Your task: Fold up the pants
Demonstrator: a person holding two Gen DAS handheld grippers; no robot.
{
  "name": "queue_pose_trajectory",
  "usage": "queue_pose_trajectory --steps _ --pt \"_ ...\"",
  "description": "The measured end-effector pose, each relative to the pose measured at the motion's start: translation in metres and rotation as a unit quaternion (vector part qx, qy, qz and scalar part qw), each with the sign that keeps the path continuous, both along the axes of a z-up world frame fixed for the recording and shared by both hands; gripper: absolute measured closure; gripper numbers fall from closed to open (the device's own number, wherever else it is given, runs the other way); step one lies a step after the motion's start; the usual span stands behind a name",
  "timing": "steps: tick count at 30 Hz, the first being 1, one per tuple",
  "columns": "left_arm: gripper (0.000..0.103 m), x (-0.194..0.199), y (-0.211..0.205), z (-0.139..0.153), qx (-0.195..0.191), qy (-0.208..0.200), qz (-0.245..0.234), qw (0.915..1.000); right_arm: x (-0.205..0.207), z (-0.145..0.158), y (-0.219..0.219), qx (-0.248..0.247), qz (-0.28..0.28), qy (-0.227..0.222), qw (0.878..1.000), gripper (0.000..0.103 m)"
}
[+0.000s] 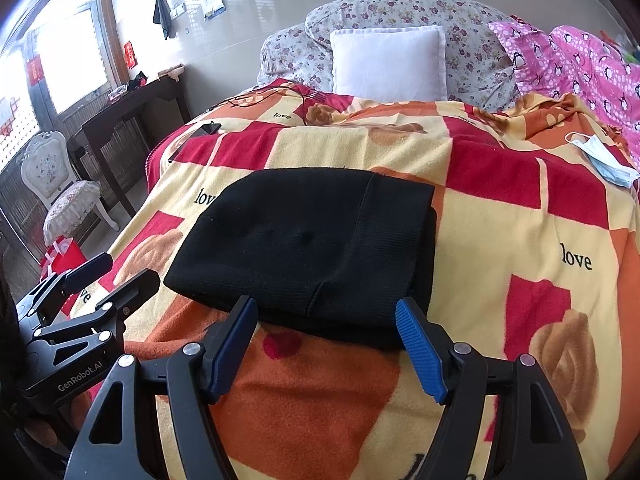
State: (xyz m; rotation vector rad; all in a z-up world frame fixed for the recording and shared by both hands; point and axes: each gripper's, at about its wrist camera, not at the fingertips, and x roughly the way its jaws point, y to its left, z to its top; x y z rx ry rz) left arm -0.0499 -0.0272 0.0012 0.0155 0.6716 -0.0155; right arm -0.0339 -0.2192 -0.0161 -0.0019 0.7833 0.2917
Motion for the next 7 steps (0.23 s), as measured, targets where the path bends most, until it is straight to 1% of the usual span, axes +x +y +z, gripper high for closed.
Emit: queue_pose_trajectory --steps 7 --pt "0.023 -0.0070 -0.0079 -0.0017 0.006 -0.008 -0.006 0.9999 -0.0004 -0.0023 -0.0087 0.003 -0.009 0.000 1.000 0.030"
